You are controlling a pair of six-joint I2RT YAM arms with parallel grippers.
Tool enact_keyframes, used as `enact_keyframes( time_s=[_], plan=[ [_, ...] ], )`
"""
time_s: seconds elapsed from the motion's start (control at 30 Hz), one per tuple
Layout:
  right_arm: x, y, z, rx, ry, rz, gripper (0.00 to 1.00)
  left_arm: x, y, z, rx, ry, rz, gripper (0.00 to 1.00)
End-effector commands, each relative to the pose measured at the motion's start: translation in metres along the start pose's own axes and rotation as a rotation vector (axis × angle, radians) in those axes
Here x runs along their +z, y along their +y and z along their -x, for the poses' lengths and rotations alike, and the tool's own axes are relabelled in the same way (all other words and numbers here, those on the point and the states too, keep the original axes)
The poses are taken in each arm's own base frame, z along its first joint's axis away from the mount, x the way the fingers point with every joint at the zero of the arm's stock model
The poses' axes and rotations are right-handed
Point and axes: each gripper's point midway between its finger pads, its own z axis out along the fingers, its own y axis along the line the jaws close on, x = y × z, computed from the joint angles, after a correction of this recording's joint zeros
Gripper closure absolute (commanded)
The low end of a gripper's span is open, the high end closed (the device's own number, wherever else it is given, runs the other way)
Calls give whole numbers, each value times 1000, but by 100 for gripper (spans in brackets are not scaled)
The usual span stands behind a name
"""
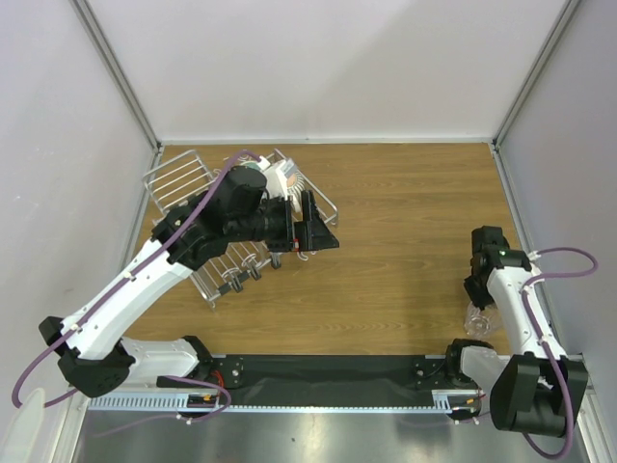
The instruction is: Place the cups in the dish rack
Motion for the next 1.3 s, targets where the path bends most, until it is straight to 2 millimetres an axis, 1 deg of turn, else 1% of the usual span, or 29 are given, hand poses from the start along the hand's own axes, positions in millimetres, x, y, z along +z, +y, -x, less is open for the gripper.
enact_keyframes(
  time_s=[0.0, 0.03, 0.1, 0.13, 0.17, 0.2, 0.27, 0.3, 0.33, 0.37, 0.4, 0.43, 0.47, 0.5, 0.53, 0.57, 0.6, 0.63, 0.67, 0.73, 0.77, 0.8, 0.83, 0.87, 0.93, 1.0, 1.03, 1.17, 1.27],
  plan=[
    [-8, 9, -26, 46, 95, 38, 100, -8, -8, 2, 4, -30, -36, 0],
    [-15, 16, -32, 16, 99, 67, 100, -8, -8, 2, 5, -31, -39, 0],
    [-32, 36, -34, -6, 100, 131, 100, -9, -9, 1, 7, -31, -43, 0],
    [-44, 48, -40, -59, 104, 183, 100, -9, -10, 1, 10, -28, -51, 0],
    [-62, 67, -38, -76, 110, 254, 100, -9, -11, 1, 11, -27, -58, 0],
    [-73, 81, -40, -113, 120, 297, 100, -11, -15, 2, 16, -36, -74, 0],
    [-107, 110, -52, -211, 147, 430, 100, -13, -19, 2, 13, -42, -104, 0],
    [-143, 140, -45, -227, 125, 554, 100, -19, -26, 7, 21, -72, -134, 0],
    [-164, 151, -44, -305, 99, 631, 100, -22, -29, 10, 24, -85, -151, 0],
    [-192, 164, -48, -365, 86, 714, 100, -25, -32, 13, 23, -96, -169, 0],
    [-230, 181, -43, -442, 69, 844, 100, -34, -39, 20, 29, -131, -202, 0],
    [-255, 189, -46, -444, 106, 928, 100, -38, -42, 24, 31, -147, -225, 0],
    [-280, 189, -60, -553, 180, 1048, 100, -43, -45, 27, 23, -160, -250, 0],
    [-316, 197, -56, -565, 184, 1188, 100, -51, -61, 30, 50, -166, -341, 0],
    [-338, 195, -58, -590, 208, 1286, 100, -61, -66, 36, 56, -194, -387, 0],
    [-374, 193, -64, -623, 269, 1448, 100, -65, -71, 36, 53, -187, -439, 0],
    [-393, 189, -65, -636, 295, 1526, 100, -76, -87, 39, 97, -203, -530, 0],
    [-414, 183, -64, -643, 320, 1607, 100, -84, -91, 43, 113, -220, -562, 0],
    [-434, 173, -69, -675, 393, 1685, 100, -90, -97, 44, 132, -232, -591, 0],
    [-464, 163, -66, -700, 401, 1803, 100, -99, -104, 49, 169, -257, -622, 0],
    [-485, 151, -63, -712, 415, 1895, 100, -106, -109, 52, 191, -282, -633, 0],
    [-495, 144, -60, -709, 424, 1943, 100, -110, -111, 54, 200, -300, -636, 0],
    [-500, 139, -61, -709, 443, 1982, 100, -114, -113, 58, 208, -328, -636, 0],
    [-523, 122, -54, -721, 433, 2110, 100, -122, -119, 60, 226, -357, -661, 0],
    [-540, 108, -49, -686, 496, 2178, 100, -129, -123, 63, 236, -384, -672, 0],
    [-557, 92, -44, -691, 505, 2273, 100, -134, -123, 67, 245, -403, -642, 0],
    [-560, 88, -43, -702, 508, 2290, 100, -142, -127, 72, 270, -437, -635, 0],
    [-575, 68, -39, -727, 525, 2373, 100, -149, -130, 75, 281, -458, -624, 0],
    [-580, 59, -42, -730, 561, 2414, 100, -152, -135, 79, 264, -476, -652, 0]
  ],
)
